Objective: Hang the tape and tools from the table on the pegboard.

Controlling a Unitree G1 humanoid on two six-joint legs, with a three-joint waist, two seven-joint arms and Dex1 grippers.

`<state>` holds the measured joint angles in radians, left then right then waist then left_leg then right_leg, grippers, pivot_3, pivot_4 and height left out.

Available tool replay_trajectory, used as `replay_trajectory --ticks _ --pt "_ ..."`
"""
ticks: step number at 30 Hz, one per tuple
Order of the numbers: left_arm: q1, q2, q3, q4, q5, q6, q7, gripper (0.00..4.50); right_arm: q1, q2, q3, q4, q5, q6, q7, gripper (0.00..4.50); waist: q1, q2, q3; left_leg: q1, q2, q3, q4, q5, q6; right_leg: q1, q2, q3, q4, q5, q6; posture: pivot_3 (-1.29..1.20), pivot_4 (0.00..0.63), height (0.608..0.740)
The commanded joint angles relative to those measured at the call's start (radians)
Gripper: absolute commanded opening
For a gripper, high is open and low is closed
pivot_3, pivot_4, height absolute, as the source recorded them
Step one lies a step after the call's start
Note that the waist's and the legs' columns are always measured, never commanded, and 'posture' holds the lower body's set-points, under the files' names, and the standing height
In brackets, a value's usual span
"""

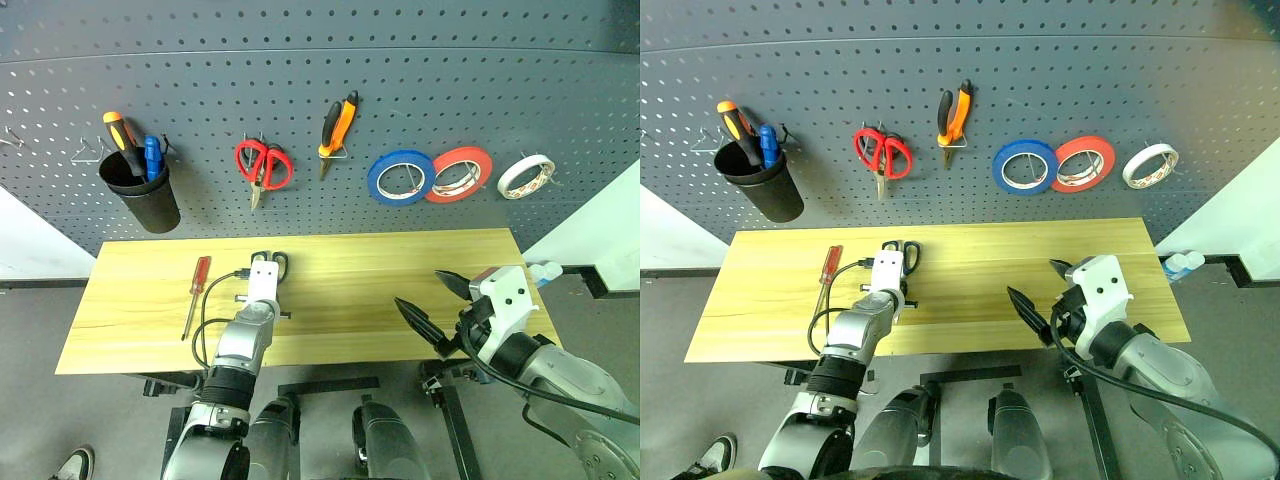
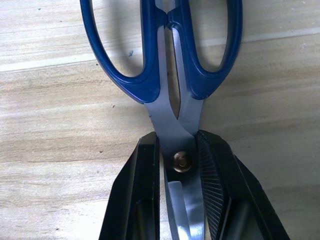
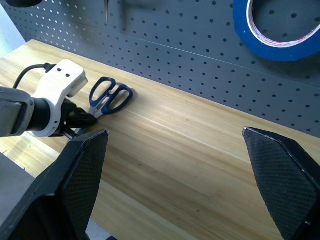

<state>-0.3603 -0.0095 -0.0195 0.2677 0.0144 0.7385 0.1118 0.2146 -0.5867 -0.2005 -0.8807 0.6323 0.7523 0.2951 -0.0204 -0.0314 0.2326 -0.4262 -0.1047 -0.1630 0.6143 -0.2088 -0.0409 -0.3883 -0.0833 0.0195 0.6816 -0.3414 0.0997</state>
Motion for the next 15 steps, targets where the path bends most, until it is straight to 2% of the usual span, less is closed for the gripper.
replay_trajectory --ticks 1,9,15 --pt "0.051 0.015 -0.027 0.007 0.021 0.034 -0.019 0.73 -0.004 0.008 -0.001 -0.03 -0.004 -0.023 0.002 4.5 0.001 0.0 0.0 0.0 0.0 0.0 0.0 0.0 0.0 0.0 0.0 0.0 0.0 0.0 0.0 -0.13 0.259 0.715" --pt "0.083 0.035 -0.063 -0.044 0.036 -0.001 -0.046 0.73 -0.007 0.012 -0.017 -0.028 0.03 -0.031 0.029 4.5 0.002 0.0 0.0 0.0 0.0 0.0 -0.001 0.0 0.0 0.0 0.0 0.0 -0.001 0.0 0.0 -0.12 0.255 0.715" --pt "0.105 0.055 -0.113 -0.103 0.06 -0.036 -0.083 0.73 -0.018 0.009 -0.081 -0.028 0.11 -0.046 0.068 4.5 0.003 0.0 0.002 -0.001 0.0 0.0 -0.001 0.0 0.0 -0.001 -0.001 0.0 -0.001 0.0 0.0 -0.12 0.254 0.715"
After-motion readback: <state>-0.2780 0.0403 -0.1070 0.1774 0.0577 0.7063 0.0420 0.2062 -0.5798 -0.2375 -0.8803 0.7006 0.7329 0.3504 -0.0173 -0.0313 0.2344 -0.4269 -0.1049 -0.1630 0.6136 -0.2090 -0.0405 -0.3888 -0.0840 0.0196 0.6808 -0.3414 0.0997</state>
